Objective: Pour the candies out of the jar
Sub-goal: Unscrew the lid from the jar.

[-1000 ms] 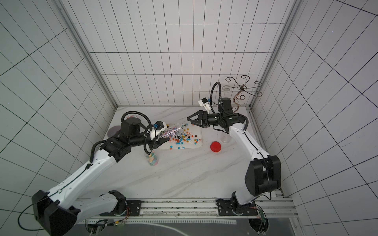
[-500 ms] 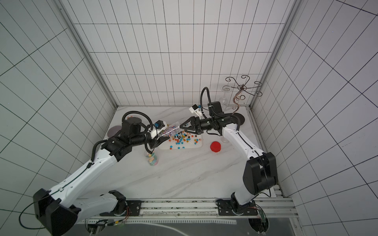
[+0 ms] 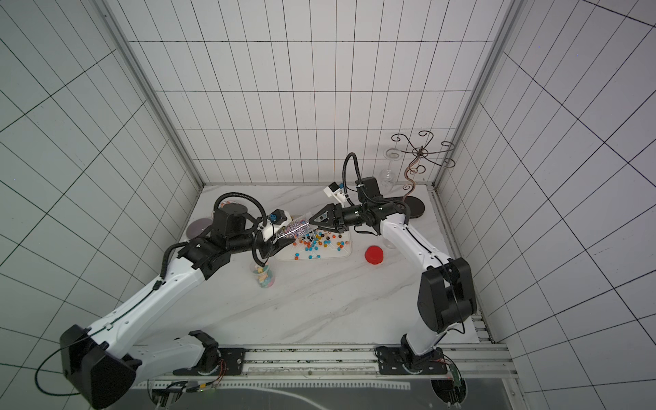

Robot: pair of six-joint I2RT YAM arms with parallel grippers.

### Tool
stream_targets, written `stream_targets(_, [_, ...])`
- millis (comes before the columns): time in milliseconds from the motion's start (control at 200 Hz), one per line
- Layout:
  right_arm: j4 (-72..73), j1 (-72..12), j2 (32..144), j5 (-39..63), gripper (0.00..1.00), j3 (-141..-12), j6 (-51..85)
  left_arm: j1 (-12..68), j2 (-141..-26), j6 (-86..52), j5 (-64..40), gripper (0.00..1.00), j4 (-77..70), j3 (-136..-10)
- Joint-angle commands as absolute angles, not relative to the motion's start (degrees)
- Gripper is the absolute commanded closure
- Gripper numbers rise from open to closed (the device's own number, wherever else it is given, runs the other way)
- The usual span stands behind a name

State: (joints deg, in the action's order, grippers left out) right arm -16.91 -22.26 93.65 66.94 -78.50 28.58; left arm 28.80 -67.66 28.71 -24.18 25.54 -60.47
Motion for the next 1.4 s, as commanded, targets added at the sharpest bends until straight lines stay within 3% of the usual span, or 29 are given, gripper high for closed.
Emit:
stream_targets(0, [-12.48,-22.83,93.98,67.93,0.24,-83.5,29.56,29.0,-68.01,28.49,-25.99,0.45,23.91,-61.7])
stream_targets(510, [-10.29,-23.13,92.83,68.99,0.49,-82.46,28.69,28.92,-69.06,27.04,-26.4,0.45,22.85,-61.78])
stream_targets(680, [-10.36,-23.14,91.42,68.83,0.53,-81.36,25.35,28.18,-70.45,25.3,-28.93,0.45,22.75,-62.94])
stream_targets(835, [-10.46,-23.17,90.29,68.91,0.59,-79.36,20.24,24.69,-70.67,21.61,-37.42,0.45,20.06,-63.45])
stream_targets(1400, [-2.64,-23.0,84.21,72.95,0.66,-69.37,3.57,17.11,-76.87,12.65,-67.26,0.43,17.09,-67.76])
